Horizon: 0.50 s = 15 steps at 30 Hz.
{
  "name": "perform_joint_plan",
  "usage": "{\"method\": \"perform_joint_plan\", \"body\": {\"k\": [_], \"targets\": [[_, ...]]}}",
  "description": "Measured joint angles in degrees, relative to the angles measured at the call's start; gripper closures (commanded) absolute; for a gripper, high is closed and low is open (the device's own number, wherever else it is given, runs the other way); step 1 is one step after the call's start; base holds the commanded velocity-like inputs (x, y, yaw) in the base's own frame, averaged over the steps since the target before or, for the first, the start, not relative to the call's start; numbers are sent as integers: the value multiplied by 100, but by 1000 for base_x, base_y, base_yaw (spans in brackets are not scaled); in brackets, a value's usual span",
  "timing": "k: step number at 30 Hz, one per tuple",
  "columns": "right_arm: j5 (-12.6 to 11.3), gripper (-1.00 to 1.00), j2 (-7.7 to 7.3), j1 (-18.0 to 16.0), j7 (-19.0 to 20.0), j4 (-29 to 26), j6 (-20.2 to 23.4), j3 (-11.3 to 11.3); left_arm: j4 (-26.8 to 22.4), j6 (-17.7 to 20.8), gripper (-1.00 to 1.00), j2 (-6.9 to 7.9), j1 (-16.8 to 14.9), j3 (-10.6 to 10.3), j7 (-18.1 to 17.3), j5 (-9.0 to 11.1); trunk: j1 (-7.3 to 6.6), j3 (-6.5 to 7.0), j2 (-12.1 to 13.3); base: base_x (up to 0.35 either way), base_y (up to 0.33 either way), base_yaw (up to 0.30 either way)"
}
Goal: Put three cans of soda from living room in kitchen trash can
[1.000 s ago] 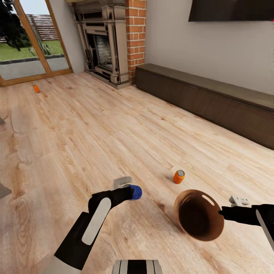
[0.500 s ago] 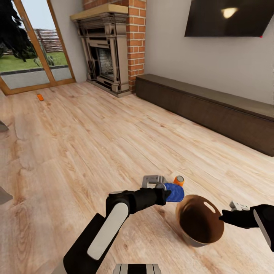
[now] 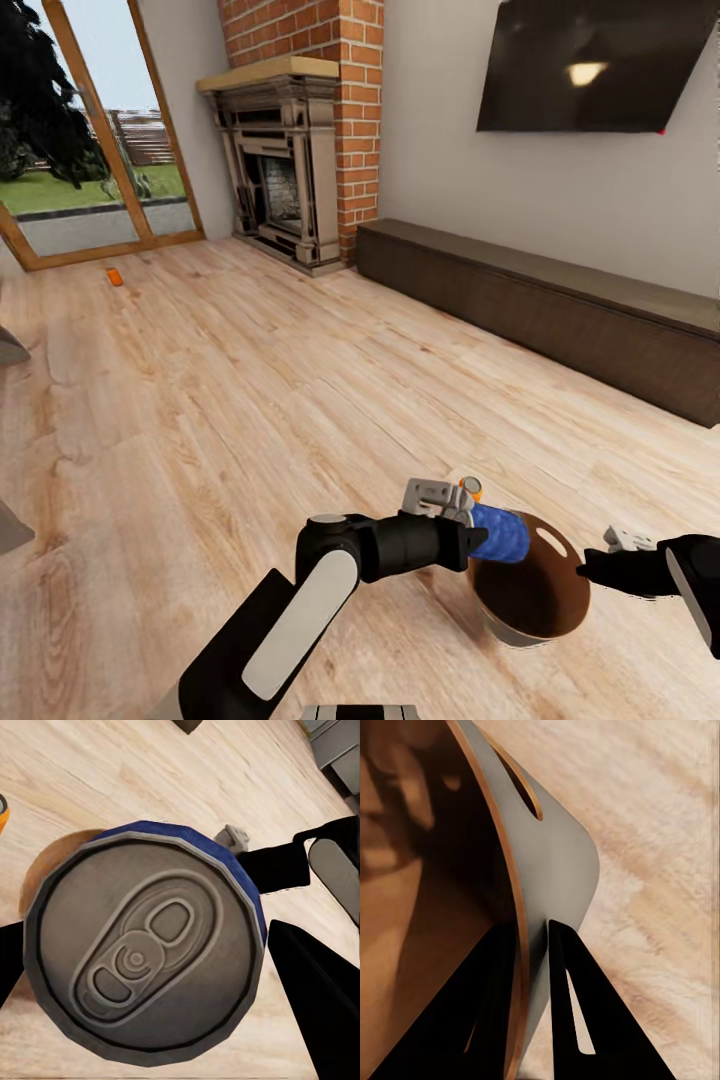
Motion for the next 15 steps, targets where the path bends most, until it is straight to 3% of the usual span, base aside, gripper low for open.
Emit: {"method": "perform_joint_plan", "body": {"k": [6,10,13,15], "targets": [[-65,100,44,54,3,-554,1,55,556,-84,100,-8,-13,-5,6,9,-16,134,8,0,0,0],[-68,100,58,69,13,-661,21,87,677,-107,100,-4,-11,-5,25,-17,-23,200,12,0,0,0],[13,100,67,77,10,-679,9,187,693,-132,100,3,-10,-4,31,-5,-23,200,13,0,0,0],[5,100,78,86,22,-683,24,384,698,-189,100,11,-10,-5,29,-4,-22,199,13,0,0,0]]}}
